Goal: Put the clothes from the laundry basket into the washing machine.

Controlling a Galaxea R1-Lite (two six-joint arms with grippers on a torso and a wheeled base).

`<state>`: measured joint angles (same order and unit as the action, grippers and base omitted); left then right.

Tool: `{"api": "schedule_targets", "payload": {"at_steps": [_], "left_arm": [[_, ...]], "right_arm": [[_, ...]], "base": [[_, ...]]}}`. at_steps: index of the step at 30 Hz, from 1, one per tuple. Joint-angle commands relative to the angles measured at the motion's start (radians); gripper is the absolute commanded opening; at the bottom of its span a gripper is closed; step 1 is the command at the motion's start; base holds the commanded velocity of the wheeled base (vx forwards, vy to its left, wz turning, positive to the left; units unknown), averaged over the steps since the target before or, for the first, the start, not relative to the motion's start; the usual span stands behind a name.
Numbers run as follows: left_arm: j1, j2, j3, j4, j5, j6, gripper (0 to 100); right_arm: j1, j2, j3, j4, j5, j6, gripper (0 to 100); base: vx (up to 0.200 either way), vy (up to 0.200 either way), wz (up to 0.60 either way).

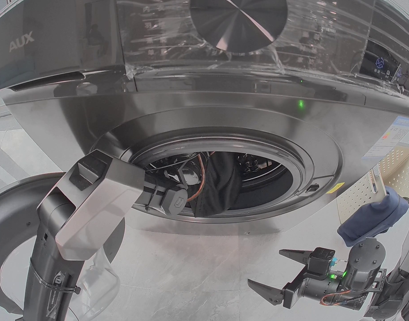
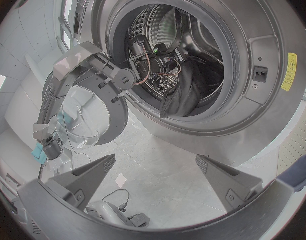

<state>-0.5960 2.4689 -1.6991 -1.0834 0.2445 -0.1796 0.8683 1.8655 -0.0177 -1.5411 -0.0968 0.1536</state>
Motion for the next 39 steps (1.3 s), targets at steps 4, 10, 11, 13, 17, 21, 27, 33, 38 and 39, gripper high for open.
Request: {"api": "schedule_targets", "payload": {"at_steps": [4, 10, 11, 13, 17, 21, 27, 33, 38, 39], "left_arm": [[0.038, 0.065, -0.171, 0.054, 0.026, -0.003, 0], [0.019, 0.053, -0.103, 0.050, 0.027, -0.005, 100], [0.007, 0.042, -0.083, 0.048, 0.027, -0.005, 100], [-0.008, 0.013, -0.037, 0.048, 0.027, -0.005, 100], [-0.050, -0.073, 0.121, 0.056, 0.027, -0.003, 100], [-0.105, -0.199, 0.398, 0.060, 0.027, 0.000, 100], [-0.127, -0.301, 0.631, 0.102, 0.027, 0.005, 100], [-0.117, -0.309, 0.731, 0.152, 0.027, 0.009, 100], [-0.114, -0.262, 0.725, 0.157, 0.027, 0.008, 100], [-0.113, -0.251, 0.720, 0.157, 0.027, 0.008, 100]], "right_arm": [[0.003, 0.006, 0.012, -0.001, 0.000, 0.000, 100], [0.001, 0.006, 0.013, -0.001, 0.000, 0.000, 100], [0.001, 0.006, 0.013, -0.001, 0.000, 0.001, 100], [0.001, 0.007, 0.013, -0.001, 0.000, 0.001, 100], [0.003, 0.007, 0.013, -0.001, 0.000, 0.001, 100], [0.005, 0.007, 0.013, -0.001, 0.000, 0.001, 100], [0.006, 0.007, 0.013, -0.001, 0.000, 0.001, 100], [0.017, 0.009, 0.012, -0.001, 0.000, 0.001, 100], [0.017, 0.011, 0.012, -0.001, 0.000, 0.001, 100], [0.017, 0.011, 0.012, -0.001, 0.000, 0.001, 100]], "base": [[0.000, 0.000, 0.00], [0.000, 0.000, 0.00], [0.000, 0.000, 0.00], [0.000, 0.000, 0.00], [0.000, 0.000, 0.00], [0.000, 0.000, 0.00], [0.000, 0.000, 0.00], [0.000, 0.000, 0.00], [0.000, 0.000, 0.00], [0.000, 0.000, 0.00]]}}
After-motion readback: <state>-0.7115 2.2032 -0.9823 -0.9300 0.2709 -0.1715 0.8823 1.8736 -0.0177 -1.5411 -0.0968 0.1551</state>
